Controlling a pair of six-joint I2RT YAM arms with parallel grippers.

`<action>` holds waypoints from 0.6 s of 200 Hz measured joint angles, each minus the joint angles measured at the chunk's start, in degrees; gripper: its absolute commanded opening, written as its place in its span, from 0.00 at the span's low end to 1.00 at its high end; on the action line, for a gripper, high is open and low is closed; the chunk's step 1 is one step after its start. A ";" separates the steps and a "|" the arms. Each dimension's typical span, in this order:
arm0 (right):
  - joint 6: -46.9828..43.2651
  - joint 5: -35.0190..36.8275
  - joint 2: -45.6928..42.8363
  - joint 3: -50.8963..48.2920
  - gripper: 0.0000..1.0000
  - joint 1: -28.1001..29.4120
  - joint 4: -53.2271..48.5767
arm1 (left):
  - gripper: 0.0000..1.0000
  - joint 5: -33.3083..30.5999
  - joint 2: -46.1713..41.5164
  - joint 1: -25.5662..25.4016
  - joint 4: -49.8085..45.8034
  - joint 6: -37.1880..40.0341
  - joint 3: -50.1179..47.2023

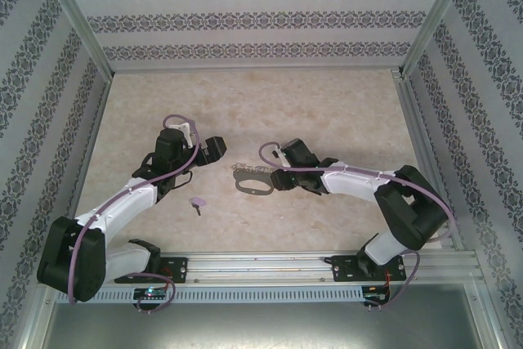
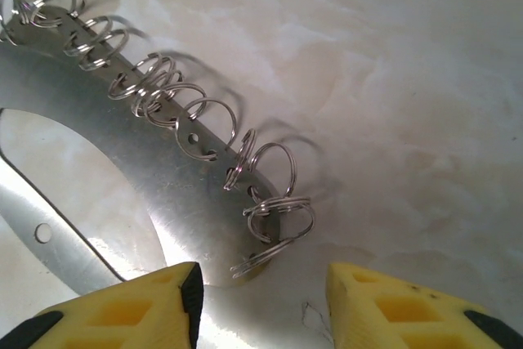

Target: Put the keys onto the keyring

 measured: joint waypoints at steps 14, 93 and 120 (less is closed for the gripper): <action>0.24 -0.37 0.96 0.02 0.51 0.02 0.50 | 1.00 0.00 0.00 0.00 0.00 0.02 0.00; 0.31 -1.66 4.55 2.21 0.50 -0.37 2.84 | 1.00 0.00 -0.02 0.00 0.00 0.00 0.00; 0.48 -2.10 4.83 2.25 0.47 -0.37 2.86 | 1.00 0.00 -0.02 0.00 0.00 0.00 0.00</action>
